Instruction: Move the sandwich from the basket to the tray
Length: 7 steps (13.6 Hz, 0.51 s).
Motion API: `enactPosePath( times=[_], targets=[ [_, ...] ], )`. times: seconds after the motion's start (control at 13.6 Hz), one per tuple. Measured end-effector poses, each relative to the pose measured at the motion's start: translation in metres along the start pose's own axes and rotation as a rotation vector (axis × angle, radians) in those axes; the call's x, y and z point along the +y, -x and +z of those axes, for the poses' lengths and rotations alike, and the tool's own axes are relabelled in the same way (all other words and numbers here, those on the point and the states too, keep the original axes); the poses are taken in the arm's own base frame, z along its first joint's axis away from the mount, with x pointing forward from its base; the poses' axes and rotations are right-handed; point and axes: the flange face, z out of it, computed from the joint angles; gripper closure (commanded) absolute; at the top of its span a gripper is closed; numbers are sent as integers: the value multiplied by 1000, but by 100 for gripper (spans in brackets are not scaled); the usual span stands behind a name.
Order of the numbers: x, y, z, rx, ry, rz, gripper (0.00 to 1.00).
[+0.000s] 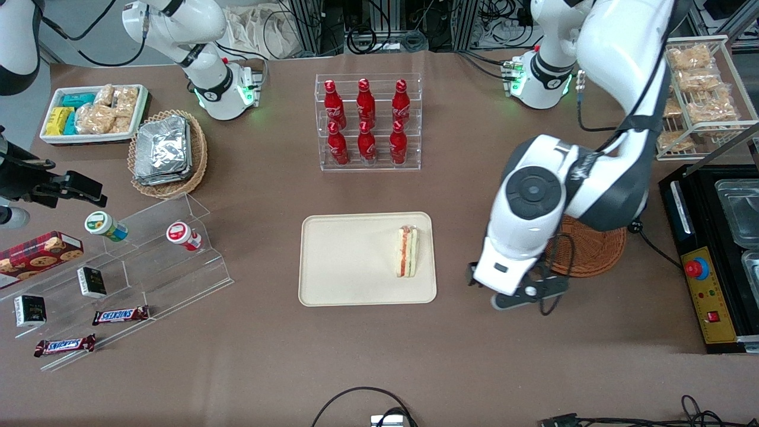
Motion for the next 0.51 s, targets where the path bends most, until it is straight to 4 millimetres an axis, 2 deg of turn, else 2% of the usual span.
enactPosePath(
  times=[0.22, 0.37, 0.51],
  targets=[
    [-57, -27, -26, -10, -9, 20, 0],
    [-86, -38, -37, -25, 5, 30, 0],
    [-106, -46, -44, -34, 18, 43, 0]
  ],
)
